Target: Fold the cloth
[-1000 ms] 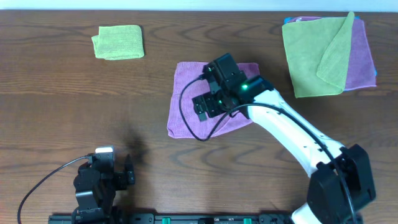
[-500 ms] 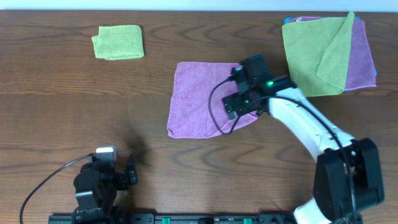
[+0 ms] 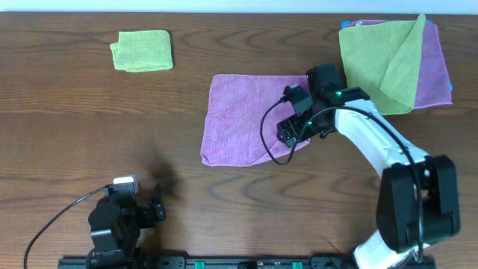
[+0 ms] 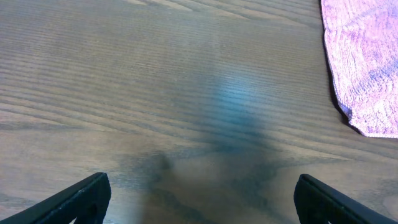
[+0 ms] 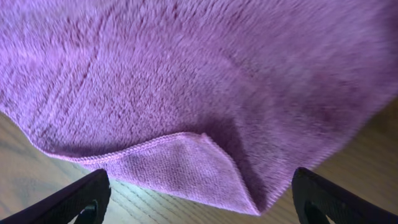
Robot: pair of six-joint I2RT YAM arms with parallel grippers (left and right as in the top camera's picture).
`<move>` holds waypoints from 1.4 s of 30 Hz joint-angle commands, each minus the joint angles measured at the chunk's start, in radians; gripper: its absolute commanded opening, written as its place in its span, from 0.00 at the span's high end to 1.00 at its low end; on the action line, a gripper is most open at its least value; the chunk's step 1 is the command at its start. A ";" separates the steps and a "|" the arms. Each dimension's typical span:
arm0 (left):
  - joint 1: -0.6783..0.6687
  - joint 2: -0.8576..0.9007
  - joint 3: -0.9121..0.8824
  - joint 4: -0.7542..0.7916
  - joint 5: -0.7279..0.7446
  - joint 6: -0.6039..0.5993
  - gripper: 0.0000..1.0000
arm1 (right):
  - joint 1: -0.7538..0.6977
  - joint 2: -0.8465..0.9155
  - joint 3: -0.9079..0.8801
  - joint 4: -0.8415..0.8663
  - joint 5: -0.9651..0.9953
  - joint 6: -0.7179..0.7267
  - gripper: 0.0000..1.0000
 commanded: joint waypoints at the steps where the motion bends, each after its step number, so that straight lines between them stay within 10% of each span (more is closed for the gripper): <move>1: -0.005 -0.006 -0.014 0.002 0.018 -0.007 0.05 | -0.005 0.035 -0.006 -0.008 -0.041 -0.053 0.08; 11: -0.005 -0.006 -0.014 -0.004 0.018 -0.007 0.05 | -0.005 0.051 -0.006 -0.006 -0.059 -0.069 0.32; 42: -0.005 -0.006 -0.014 -0.005 0.018 -0.007 0.05 | -0.005 0.122 -0.006 0.029 -0.069 -0.092 0.45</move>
